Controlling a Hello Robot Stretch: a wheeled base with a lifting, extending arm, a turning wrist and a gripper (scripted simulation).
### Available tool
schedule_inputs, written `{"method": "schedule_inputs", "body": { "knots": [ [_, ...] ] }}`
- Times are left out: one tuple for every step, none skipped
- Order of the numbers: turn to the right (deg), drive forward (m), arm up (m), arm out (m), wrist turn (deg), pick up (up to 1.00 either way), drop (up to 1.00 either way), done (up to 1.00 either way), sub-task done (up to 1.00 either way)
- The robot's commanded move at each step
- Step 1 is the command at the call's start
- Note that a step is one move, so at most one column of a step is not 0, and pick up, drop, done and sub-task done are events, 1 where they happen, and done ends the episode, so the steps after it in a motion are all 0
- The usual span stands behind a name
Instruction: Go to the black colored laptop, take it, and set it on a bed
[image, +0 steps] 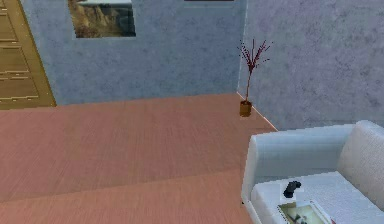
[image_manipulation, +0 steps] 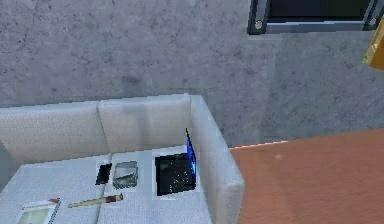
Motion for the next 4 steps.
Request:
{"method": "schedule_inputs", "body": {
  "knots": [
    [0.0,0.00,0.50,0.00,0.0,0.00,0.00,0.00,0.00],
    [0.0,0.00,0.02,0.00,0.0,0.00,0.00,0.00,0.00],
    [0.0,0.00,0.00,0.50,0.0,0.00,0.00,0.00,0.00],
    [0.0,0.00,0.00,0.00,45.0,0.00,0.00,0.00,0.00]
  ]
}}
